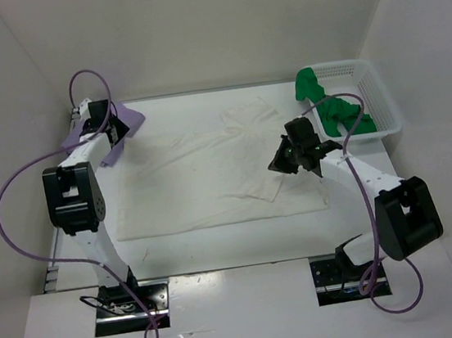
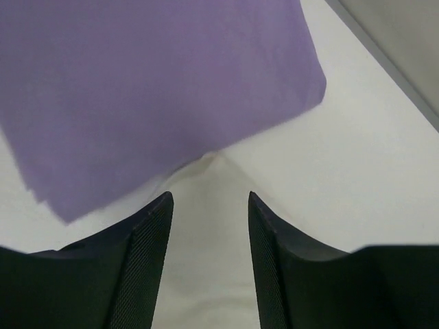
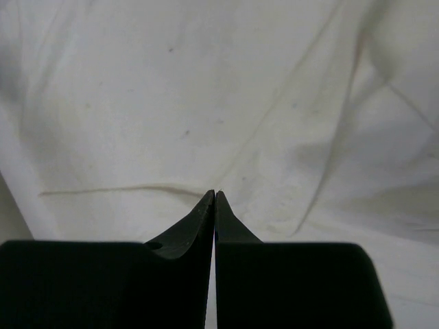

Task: Fold and stack the t-shirts
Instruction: Fold the flattened tshirt in 1/3 of the way

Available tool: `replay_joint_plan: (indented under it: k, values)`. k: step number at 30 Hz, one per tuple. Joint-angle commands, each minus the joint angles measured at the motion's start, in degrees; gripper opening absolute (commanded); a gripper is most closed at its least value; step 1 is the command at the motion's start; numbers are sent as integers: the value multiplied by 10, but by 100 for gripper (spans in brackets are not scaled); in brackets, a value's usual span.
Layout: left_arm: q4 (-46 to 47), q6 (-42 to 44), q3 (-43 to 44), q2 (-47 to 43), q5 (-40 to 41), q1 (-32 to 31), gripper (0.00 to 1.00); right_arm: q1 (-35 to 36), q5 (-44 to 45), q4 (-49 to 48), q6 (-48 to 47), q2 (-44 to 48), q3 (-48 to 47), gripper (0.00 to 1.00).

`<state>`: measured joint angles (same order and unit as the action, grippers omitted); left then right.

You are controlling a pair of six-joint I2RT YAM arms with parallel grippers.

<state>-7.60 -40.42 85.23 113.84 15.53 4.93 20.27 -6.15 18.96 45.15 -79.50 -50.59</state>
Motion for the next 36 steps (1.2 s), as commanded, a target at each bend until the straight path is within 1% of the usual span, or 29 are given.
replay_joint_plan:
  k: [1, 2, 3, 4, 6, 7, 9, 10, 12, 13, 14, 16, 17, 18, 20, 23, 27, 31, 35, 36]
  values:
    - [48, -9, -72, -115, -29, 3, 56, -8, 56, 32, -7, 8, 7, 5]
    - [56, -27, -102, -139, -43, -9, 53, -19, 64, 39, -7, 8, 7, 2]
    - [61, -33, -157, -181, -65, -20, 50, -19, 69, 45, 3, 16, 14, 0]
    - [61, -40, -181, -199, -76, -52, 48, -26, 76, 45, 9, 33, 36, 0]
    - [53, -64, -231, -243, -113, -88, 45, -26, 76, 50, 34, 52, 62, 0]
    - [53, -74, -280, -254, -124, -127, 43, -26, 76, 50, 42, 62, 88, 0]
    - [48, -98, -320, -277, -166, -162, 42, -26, 76, 50, 62, 76, 109, 0]
    - [42, -105, -332, -277, -174, -194, 39, -26, 76, 50, 62, 83, 129, 0]
    - [48, -127, -370, -300, -191, -222, 39, -26, 71, 45, 67, 83, 141, 0]
    - [48, -134, -381, -305, -200, -235, 39, -26, 71, 27, 67, 73, 146, 0]
    - [48, -139, -387, -305, -200, -262, 39, -26, 62, 16, 67, 64, 146, 0]
    - [54, -152, -400, -312, -219, -278, 39, -26, 30, -8, 54, 31, 146, 9]
    - [54, -152, -401, -318, -219, -291, 39, -21, 14, -28, 54, 21, 146, 22]
    - [54, -158, -401, -318, -219, -299, 39, -12, -7, -35, 54, 8, 137, 27]
    - [47, -158, -406, -331, -219, -311, 38, 22, -7, -42, 59, 2, 121, 34]
    - [41, -158, -436, -354, -226, -318, 37, 46, -7, -47, 83, -3, 115, 35]
    - [36, -158, -461, -370, -232, -318, 37, 46, -18, -75, 95, -3, 138, 35]
    - [42, -158, -485, -382, -232, -318, 37, 46, -17, -82, 95, 2, 138, 35]
    - [42, -158, -490, -383, -232, -318, 37, 46, -17, -82, 83, -40, 127, 35]
    - [42, -158, -490, -388, -232, -318, 37, 46, -17, -69, 83, -47, 120, 34]
